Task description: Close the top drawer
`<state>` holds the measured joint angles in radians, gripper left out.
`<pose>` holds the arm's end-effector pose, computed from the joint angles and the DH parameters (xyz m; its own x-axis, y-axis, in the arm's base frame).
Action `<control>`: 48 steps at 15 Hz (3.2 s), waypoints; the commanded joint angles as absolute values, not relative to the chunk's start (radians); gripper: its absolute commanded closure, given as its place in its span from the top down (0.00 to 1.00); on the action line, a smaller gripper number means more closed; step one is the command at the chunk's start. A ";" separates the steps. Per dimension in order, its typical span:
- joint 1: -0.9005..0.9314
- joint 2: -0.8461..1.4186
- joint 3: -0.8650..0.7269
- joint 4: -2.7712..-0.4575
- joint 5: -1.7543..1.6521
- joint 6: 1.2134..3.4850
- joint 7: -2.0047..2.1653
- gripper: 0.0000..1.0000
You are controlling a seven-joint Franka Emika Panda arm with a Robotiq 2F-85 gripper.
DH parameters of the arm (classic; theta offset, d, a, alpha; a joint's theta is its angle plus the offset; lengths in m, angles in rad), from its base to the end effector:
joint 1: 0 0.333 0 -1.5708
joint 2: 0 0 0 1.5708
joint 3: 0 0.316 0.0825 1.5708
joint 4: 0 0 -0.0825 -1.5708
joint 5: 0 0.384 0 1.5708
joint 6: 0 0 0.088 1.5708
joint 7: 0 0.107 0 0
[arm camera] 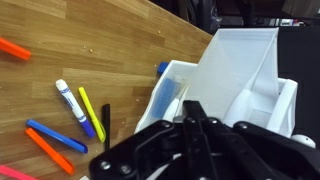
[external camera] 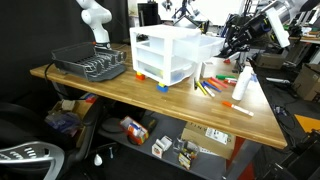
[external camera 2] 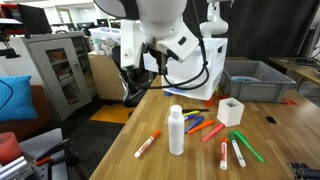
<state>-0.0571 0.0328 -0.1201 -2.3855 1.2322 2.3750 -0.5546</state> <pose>0.4915 -0.0777 0.3070 0.8299 -0.5575 0.0231 -0.3739 -0.5863 -0.7187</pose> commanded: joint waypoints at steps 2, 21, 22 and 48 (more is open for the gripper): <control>-0.070 0.080 -0.099 -2.333 1.261 2.353 -0.619 0.00; -0.066 0.182 -0.056 -2.213 1.254 2.364 -0.679 0.00; -0.065 0.180 -0.054 -2.211 1.256 2.366 -0.685 0.00; -0.059 0.417 -0.012 -1.922 1.134 2.361 -0.681 0.00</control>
<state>-0.0552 0.3800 -0.0159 -1.9806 1.1773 2.3705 -0.6879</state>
